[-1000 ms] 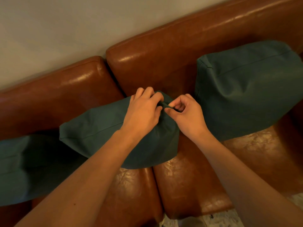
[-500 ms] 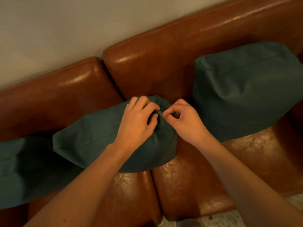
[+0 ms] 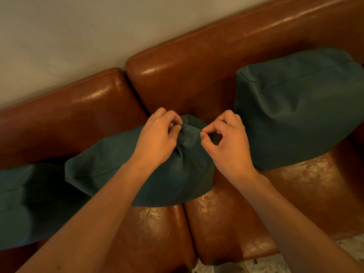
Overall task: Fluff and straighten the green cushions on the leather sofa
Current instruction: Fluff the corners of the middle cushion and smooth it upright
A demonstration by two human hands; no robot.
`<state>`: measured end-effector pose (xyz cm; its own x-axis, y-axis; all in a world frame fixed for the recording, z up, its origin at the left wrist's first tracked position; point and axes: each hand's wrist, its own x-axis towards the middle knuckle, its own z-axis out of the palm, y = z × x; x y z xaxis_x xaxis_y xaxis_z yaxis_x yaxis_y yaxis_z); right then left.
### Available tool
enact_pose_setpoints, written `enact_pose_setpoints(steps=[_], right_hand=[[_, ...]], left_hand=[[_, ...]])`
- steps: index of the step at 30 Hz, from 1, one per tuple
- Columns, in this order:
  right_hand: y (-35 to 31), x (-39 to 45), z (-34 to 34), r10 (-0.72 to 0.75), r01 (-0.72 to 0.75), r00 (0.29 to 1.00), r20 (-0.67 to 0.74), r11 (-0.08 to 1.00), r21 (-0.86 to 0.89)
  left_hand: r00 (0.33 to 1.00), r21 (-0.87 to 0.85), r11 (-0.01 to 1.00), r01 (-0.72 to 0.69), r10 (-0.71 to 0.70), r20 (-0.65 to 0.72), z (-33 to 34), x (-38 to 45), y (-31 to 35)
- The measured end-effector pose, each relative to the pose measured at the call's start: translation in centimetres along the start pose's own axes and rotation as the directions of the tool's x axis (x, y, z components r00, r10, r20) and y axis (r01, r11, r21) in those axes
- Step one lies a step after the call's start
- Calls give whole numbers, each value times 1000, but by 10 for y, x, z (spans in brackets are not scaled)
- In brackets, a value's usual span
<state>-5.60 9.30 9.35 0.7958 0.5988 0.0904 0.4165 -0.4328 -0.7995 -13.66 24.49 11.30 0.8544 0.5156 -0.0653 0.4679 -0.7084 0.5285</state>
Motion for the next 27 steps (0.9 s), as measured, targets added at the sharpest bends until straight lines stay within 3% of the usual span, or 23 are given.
enact_pose_setpoints(steps=[3,7,10,12,15,17,22,27], right_hand=[[3,-9,1,-18,19,999,-37,1000,22],[7,-24,3,-4,5,1000,-5,986,170],[13,-22,-1,204,-208,978,50,900,384],[19,-9,-4,294,-353,933,207,862,364],[25,12,-5,232,-355,849,475,916,187],[24,22,-4,169,-275,808,564,955,108],[20,28,5,86,-185,822,563,975,121],[18,23,15,78,-265,811,580,933,245]], left_hand=[[995,-35,996,-76,78,61,-1,-7,-4],[981,96,978,-184,176,85,0,-13,-3],[966,151,956,-253,242,87,4,-22,-3],[956,167,942,-292,282,78,10,-29,-3],[949,175,934,-313,312,33,18,-36,-5],[945,167,932,-321,327,-9,21,-37,-7],[938,121,946,-301,316,-141,28,-43,-12],[952,22,971,-238,238,-190,30,-49,-15]])
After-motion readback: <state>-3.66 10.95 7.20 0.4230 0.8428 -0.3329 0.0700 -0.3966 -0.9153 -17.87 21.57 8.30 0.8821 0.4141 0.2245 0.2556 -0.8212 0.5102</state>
